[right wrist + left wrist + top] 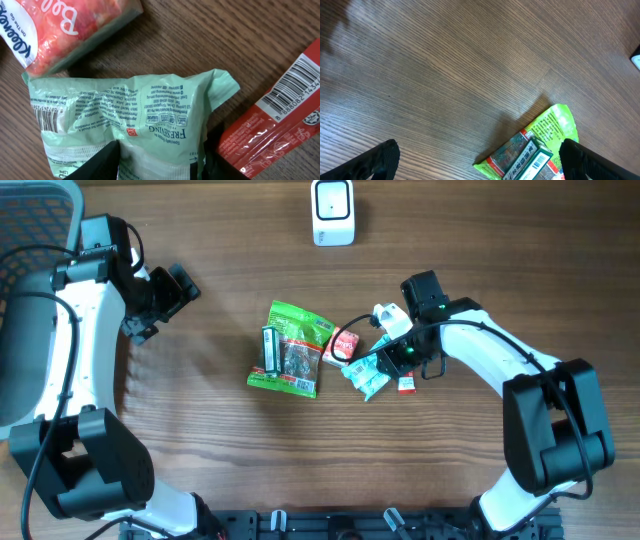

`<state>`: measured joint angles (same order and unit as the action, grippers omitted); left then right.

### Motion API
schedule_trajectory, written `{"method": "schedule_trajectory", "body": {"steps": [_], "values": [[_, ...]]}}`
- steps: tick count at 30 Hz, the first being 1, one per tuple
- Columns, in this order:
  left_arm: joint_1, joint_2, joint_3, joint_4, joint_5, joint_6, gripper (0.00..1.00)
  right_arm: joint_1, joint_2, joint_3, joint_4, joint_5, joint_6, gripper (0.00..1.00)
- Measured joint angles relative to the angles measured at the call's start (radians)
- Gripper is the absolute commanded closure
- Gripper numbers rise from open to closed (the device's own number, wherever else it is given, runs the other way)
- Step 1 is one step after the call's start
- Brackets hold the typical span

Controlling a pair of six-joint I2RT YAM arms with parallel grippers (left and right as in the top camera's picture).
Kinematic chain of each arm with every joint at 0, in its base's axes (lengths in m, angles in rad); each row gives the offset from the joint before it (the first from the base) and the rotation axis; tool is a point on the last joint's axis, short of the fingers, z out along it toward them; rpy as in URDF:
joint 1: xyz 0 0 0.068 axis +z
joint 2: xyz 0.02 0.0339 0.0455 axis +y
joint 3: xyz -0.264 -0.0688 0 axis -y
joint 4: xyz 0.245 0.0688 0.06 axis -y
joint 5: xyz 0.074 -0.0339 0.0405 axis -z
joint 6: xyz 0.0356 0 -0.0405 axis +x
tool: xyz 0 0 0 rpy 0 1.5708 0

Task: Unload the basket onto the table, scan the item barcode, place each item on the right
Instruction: 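Lift the mint-green pouch with the right gripper toward the scanner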

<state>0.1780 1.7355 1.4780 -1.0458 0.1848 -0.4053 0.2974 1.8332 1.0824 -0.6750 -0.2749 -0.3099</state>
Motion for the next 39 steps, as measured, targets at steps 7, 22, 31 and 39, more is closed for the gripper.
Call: {"method": "schedule_trajectory", "body": {"steps": [7, 22, 31, 39], "values": [[0.000, 0.000, 0.000, 0.000, 0.000, 0.000, 0.00, -0.002, -0.002, 0.019, -0.032, -0.024, -0.003, 0.96], [0.000, 0.000, 0.000, 0.000, 0.000, 0.000, 0.00, -0.002, -0.496, 0.020, -0.190, -0.359, -0.010, 0.96], [0.000, 0.000, 0.000, 0.000, 0.000, 0.000, 0.00, -0.002, -0.499, 0.020, -0.200, -0.516, -0.010, 0.96], [0.000, 0.000, 0.000, 0.000, 0.000, 0.000, 0.00, -0.001, -0.499, 0.020, -0.201, -0.472, 0.087, 0.96]]}}
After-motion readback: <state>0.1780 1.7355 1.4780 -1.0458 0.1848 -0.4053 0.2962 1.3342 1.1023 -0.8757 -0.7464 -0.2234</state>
